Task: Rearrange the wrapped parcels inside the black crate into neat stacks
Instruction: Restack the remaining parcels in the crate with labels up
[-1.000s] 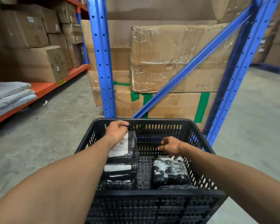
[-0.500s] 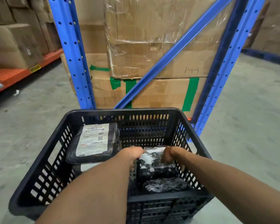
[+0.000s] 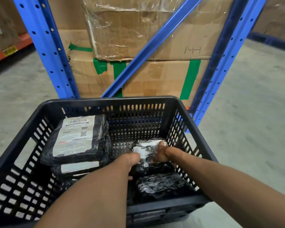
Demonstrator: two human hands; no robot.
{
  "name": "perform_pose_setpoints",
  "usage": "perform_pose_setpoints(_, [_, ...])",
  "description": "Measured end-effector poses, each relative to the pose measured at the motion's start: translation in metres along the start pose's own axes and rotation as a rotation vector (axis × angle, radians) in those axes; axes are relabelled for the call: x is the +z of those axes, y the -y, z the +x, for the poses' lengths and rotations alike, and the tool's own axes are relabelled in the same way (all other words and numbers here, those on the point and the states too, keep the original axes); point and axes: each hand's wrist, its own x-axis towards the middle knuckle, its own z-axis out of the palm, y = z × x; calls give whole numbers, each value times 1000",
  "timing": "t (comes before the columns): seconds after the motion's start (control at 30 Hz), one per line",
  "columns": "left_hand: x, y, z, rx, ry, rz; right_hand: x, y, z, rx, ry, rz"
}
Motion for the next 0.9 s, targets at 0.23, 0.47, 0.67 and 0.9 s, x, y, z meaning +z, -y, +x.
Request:
perform_pose_setpoints(0.23, [-34, -8, -24, 20, 0, -208, -26, 4, -13, -43, -3, 298])
perform_pose_setpoints(0.47, [-50, -36, -76, 162, -72, -385, -37, -3, -49, -185, 89, 391])
perform_pose_setpoints(0.67, [-76, -34, -120, 335, -35, -361, -47, 4, -84, -272, -108, 510])
perform_pose_setpoints(0.9, [-86, -12, -139, 303, -75, -377, -68, 6, -108, -418, 1, 859])
